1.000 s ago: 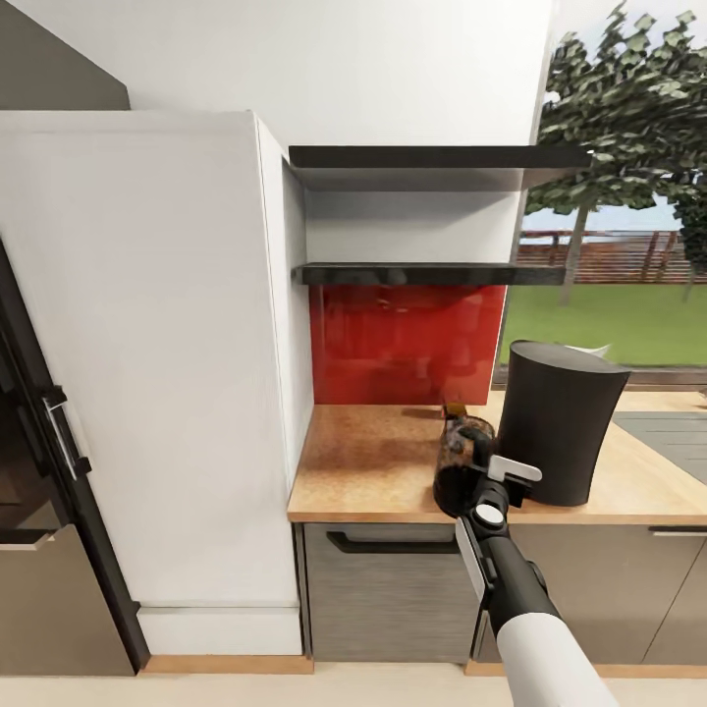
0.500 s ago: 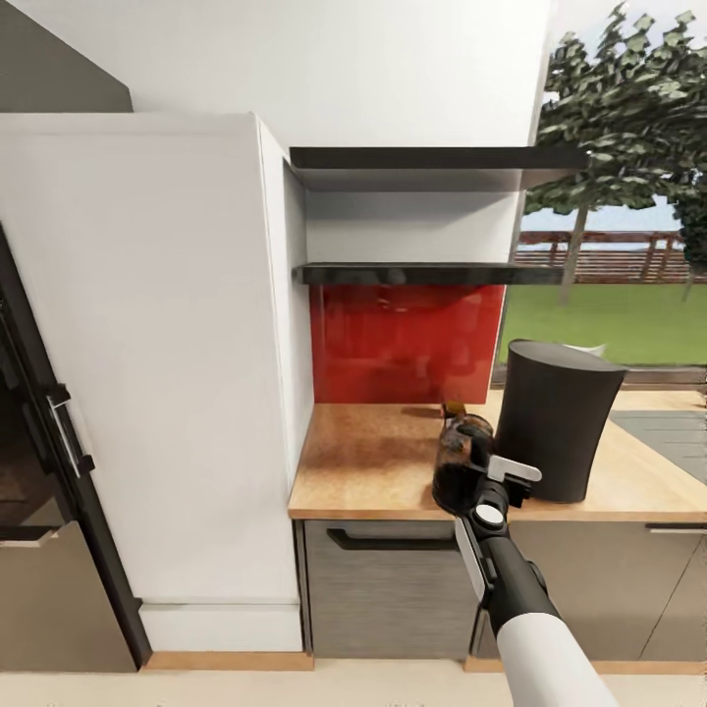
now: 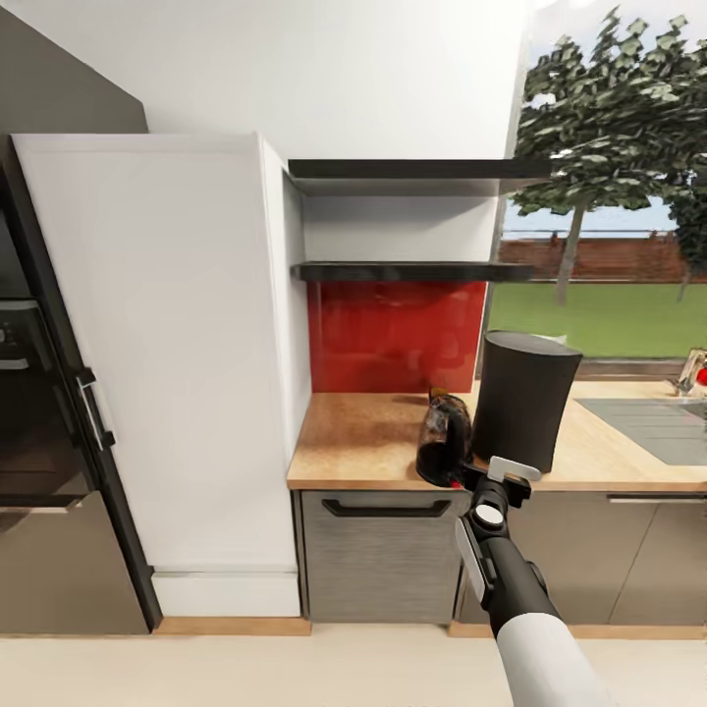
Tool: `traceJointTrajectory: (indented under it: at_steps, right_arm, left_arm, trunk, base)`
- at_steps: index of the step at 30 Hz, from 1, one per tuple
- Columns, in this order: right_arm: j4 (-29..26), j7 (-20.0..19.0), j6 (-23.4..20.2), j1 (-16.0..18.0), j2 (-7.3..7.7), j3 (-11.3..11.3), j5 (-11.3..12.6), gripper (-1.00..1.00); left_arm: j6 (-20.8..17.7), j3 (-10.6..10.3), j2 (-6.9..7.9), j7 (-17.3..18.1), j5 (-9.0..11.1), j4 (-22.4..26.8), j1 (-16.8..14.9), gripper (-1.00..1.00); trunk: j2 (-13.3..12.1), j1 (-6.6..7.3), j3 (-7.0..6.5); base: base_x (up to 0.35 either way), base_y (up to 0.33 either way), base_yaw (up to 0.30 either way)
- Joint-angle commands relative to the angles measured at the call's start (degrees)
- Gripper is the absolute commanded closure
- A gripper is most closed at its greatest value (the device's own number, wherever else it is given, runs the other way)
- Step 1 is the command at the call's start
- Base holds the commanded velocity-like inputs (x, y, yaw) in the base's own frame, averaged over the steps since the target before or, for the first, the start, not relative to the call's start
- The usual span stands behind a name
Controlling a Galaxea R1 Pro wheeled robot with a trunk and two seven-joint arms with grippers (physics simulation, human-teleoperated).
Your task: Set up a coffee station on the kitchen countertop: keep the coffee maker on the countertop, move the bottle of coffee from the kitchen shelf to the counter next to the coffee maker, place a paper coffee filter on top of the coffee maker, put the saucer next to the coffee maker with the coffee cup on the saucer, and place the electric kettle next to the coffee maker.
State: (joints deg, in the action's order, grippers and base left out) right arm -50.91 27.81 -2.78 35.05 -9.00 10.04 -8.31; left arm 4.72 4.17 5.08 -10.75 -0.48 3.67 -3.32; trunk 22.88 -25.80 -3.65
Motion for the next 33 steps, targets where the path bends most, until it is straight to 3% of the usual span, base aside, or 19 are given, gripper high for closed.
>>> traceJointTrajectory:
  at_steps: [1, 16, 21, 23, 26, 30, 33]
  right_arm:
    - [0.0, 0.0, -0.3, 0.0, -0.05, 0.2, -0.6, -1.0]
    - [3.5, 0.0, -0.2, 0.0, 0.05, 0.2, -0.6, -1.0]
    - [13.8, -0.3, -0.2, 0.0, 0.43, 3.7, -0.6, -1.0]
    - [16.9, -0.6, -0.2, 0.0, 0.45, 4.3, -0.7, -1.0]
    - [26.0, -2.2, 0.0, 0.0, 0.79, 4.9, -0.8, -1.0]
    - [35.6, -5.2, 0.1, 0.0, 3.17, 5.0, -0.8, -1.0]
    - [44.9, -12.8, 0.0, 0.0, 8.07, 5.0, -1.1, -1.0]
  left_arm:
    - [0.2, 0.4, -0.03, 0.0, 0.0, -0.1, 0.0, -1.0]
    - [0.3, 0.4, 0.08, 0.1, 0.0, 0.7, 0.0, -1.0]
    - [0.2, 0.4, 0.16, 0.4, 0.0, 2.9, 0.0, -1.0]
    - [0.2, 0.4, 0.15, 0.5, 0.0, 3.1, 0.0, -1.0]
    - [0.2, 0.4, 0.1, 0.6, 0.0, 3.2, 0.0, -1.0]
    - [0.2, 0.3, 0.03, 0.6, -0.1, 3.2, 0.0, -1.0]
    - [0.3, 0.1, 0.02, 0.6, -0.3, 3.2, 0.0, -1.0]
  trunk:
    - [0.0, 0.01, 0.03]
    - [0.0, 0.01, 0.03]
    - [0.0, 0.01, 0.03]
    - [0.0, 0.01, 0.03]
    - [0.0, 0.01, 0.03]
    - [0.0, 0.01, 0.03]
    - [0.0, 0.01, 0.03]
  base:
    - [-0.321, -0.068, 0.0]
    - [-0.068, -0.008, 0.0]
    - [0.0, 0.0, 0.0]
    - [0.0, 0.0, 0.0]
    - [0.0, 0.0, 0.0]
    - [0.0, 0.0, 0.0]
    - [0.0, 0.0, 0.0]
